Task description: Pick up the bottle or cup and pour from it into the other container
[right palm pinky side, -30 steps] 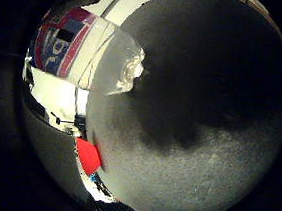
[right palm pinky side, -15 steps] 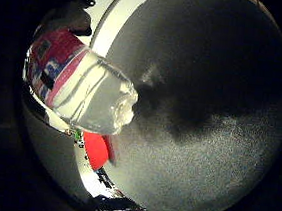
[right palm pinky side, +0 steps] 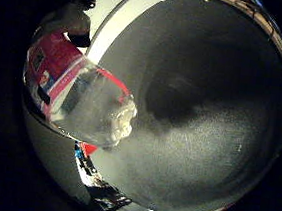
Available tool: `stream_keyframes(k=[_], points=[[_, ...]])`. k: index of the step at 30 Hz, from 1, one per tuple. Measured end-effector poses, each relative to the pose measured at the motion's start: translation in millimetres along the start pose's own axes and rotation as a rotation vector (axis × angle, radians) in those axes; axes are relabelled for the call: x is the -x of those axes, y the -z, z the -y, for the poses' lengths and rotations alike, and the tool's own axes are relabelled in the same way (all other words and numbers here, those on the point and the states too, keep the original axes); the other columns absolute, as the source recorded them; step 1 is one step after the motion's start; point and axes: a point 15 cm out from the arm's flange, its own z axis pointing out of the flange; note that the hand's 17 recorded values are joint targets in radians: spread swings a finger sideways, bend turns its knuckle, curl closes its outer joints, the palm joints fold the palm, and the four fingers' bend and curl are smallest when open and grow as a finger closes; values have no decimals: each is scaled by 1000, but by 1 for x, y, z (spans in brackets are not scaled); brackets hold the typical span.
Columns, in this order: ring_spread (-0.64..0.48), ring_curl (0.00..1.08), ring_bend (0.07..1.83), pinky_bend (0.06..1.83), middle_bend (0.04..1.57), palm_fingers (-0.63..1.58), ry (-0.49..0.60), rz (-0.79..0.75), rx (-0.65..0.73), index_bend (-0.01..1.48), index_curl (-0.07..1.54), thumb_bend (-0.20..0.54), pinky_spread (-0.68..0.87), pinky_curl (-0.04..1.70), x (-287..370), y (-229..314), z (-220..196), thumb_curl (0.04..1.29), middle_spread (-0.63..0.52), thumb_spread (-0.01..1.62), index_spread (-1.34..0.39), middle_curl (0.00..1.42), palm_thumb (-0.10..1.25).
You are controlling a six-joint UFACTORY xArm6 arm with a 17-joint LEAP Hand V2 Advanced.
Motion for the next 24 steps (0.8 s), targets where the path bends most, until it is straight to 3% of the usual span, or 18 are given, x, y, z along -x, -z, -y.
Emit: stream_keyframes(k=[13,24], points=[[-246,795,1356,1508,1174,1018,370,-357,378,1140,832,-26,-185,743,106,-24,-16,665,-222,765,-233,982,933],[-259,842,1327,1473,1136,1015,540,-668,612,1115,857,-27,-194,801,140,-20,-25,676,-239,761,-251,1041,927]])
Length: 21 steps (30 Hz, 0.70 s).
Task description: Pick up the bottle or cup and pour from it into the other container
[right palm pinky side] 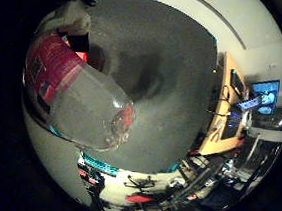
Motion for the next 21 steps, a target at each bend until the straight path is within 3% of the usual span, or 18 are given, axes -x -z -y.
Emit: stream_keyframes(k=[7,21], points=[[-268,868,1308,1445,1125,1021,66,-230,177,1090,873,-26,-198,827,6,19,2,678,-242,757,-258,1057,927],[-290,921,1271,1423,1127,1016,165,-555,363,1056,912,-26,-209,875,56,43,40,680,-250,756,-274,1083,926]])
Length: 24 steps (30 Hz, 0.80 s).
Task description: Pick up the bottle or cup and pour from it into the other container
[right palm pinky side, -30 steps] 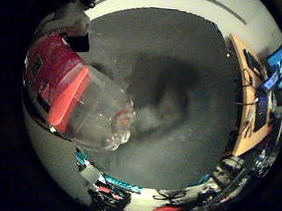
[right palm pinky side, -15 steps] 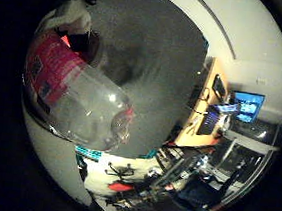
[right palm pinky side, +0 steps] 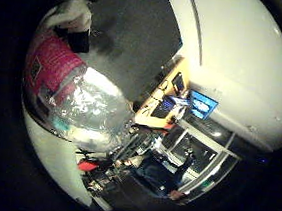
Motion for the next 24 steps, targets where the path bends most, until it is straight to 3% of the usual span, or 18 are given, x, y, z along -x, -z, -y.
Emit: stream_keyframes(k=[9,24], points=[[-297,943,1266,1415,1107,1006,47,-84,163,1033,938,-26,-213,898,30,-12,0,680,-259,756,-283,1105,926],[-310,974,1241,1402,1093,1005,47,-171,200,1006,963,-26,-220,920,47,-11,15,675,-270,764,-292,1130,934]])
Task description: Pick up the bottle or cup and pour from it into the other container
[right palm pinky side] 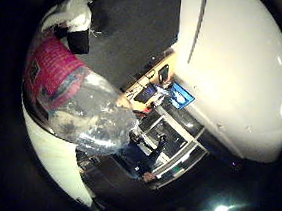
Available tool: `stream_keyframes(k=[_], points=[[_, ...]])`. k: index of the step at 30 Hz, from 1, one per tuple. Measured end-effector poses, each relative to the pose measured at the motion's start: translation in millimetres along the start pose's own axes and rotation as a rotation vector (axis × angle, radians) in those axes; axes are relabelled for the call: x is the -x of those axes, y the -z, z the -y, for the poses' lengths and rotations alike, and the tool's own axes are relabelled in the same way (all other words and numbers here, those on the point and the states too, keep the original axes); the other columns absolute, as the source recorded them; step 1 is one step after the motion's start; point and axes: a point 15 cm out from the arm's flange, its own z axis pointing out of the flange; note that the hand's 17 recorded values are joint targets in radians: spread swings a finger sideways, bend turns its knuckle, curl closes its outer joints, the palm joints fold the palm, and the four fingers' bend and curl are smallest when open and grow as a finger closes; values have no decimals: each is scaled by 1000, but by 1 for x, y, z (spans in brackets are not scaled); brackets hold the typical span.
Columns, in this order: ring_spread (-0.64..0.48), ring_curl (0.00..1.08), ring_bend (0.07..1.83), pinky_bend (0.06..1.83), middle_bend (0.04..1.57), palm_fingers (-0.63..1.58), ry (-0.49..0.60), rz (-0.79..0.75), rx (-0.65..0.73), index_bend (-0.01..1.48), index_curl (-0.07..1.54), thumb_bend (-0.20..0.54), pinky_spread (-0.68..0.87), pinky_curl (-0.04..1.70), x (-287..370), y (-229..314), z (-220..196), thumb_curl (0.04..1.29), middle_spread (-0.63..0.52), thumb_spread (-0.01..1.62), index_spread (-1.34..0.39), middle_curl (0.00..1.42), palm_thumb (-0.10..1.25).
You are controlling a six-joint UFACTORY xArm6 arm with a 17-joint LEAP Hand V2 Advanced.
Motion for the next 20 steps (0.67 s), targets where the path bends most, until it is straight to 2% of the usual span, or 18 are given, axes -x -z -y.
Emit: stream_keyframes(k=[20], points=[[-319,994,1215,1377,1071,1020,20,-11,2,969,989,-26,-223,927,17,4,9,678,-278,765,-304,1144,942]])
